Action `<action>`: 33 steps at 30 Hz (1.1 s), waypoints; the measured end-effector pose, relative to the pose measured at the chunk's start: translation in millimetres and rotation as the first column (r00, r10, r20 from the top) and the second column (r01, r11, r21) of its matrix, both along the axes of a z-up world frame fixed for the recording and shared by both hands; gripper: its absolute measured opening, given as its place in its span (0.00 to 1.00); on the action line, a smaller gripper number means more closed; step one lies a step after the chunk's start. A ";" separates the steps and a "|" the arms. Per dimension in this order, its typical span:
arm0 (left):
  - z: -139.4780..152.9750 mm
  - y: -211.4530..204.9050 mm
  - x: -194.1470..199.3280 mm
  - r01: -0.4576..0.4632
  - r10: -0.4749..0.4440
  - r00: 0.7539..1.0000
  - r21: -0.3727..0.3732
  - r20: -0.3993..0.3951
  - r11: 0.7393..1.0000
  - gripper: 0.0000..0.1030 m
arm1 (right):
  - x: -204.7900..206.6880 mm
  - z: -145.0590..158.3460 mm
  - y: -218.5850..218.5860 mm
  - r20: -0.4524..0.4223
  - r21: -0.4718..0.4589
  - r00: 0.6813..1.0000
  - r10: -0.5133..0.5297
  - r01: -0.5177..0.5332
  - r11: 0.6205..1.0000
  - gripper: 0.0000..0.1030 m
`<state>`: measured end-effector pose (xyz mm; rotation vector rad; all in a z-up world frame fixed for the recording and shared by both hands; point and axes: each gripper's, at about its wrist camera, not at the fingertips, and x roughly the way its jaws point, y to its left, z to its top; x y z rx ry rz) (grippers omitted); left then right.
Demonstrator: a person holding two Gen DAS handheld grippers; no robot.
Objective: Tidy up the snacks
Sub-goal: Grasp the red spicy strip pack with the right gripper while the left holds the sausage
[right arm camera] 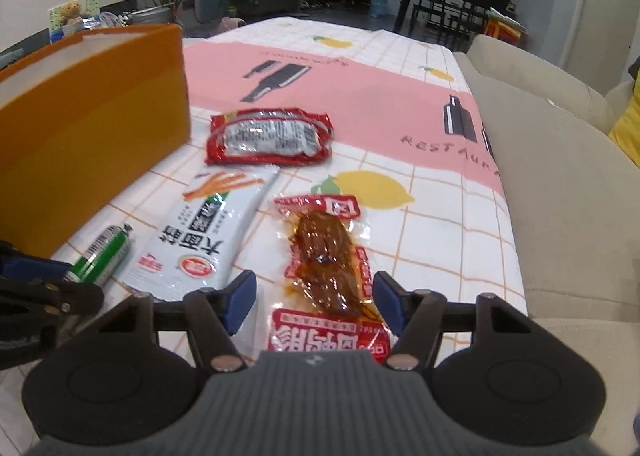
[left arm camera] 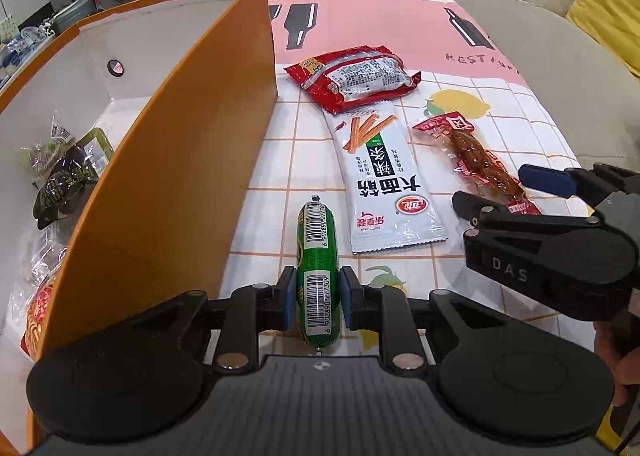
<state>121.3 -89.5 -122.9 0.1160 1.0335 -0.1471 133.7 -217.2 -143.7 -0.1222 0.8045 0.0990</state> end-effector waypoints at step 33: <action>22.5 7.1 -16.6 0.017 -0.012 0.998 -0.061 0.068 0.998 0.24 | -28.6 31.6 0.2 -0.037 -0.002 0.989 -0.142 0.142 0.990 0.18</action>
